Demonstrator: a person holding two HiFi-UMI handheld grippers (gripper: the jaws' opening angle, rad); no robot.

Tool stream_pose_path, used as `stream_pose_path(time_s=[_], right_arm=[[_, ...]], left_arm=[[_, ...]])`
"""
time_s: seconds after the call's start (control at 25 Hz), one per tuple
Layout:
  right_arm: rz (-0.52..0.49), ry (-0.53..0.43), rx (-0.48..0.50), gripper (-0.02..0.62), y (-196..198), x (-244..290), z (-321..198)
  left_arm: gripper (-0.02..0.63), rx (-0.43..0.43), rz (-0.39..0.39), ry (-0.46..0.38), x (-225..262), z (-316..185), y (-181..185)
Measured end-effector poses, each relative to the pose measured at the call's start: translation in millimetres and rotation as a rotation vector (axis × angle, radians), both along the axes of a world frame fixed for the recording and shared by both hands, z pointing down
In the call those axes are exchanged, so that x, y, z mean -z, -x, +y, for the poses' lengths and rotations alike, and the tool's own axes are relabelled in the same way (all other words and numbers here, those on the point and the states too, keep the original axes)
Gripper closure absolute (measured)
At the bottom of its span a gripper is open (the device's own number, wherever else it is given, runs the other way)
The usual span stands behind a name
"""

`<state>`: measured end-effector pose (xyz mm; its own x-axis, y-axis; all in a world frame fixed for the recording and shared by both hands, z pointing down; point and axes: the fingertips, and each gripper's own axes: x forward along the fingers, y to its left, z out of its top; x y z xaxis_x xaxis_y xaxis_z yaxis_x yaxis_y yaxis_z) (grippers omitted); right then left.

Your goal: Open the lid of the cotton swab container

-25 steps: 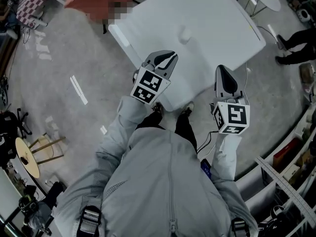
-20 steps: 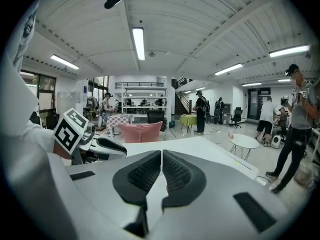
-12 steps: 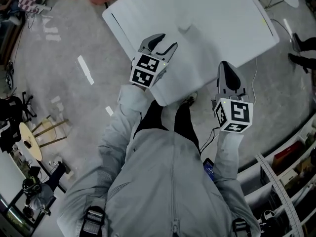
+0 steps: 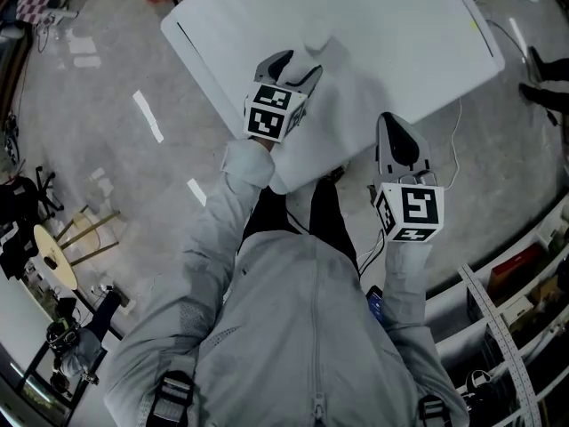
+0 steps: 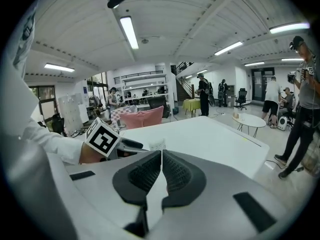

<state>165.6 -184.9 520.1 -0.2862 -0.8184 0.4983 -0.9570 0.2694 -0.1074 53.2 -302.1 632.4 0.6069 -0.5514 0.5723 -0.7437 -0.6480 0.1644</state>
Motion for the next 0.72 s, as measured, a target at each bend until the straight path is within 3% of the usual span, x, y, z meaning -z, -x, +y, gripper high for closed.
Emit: stream_pose_path(time_s=[0.56, 0.72], right_arm=[[-0.023, 0.059, -0.009, 0.558, -15, -21, 5], [-0.029, 0.071, -0.024, 0.558, -22, -28, 7]], left_arm=[[0.348, 0.011, -0.039, -0.002, -28, -34, -23], [0.348, -0.021, -0.046, -0.018, -31, -39, -35]])
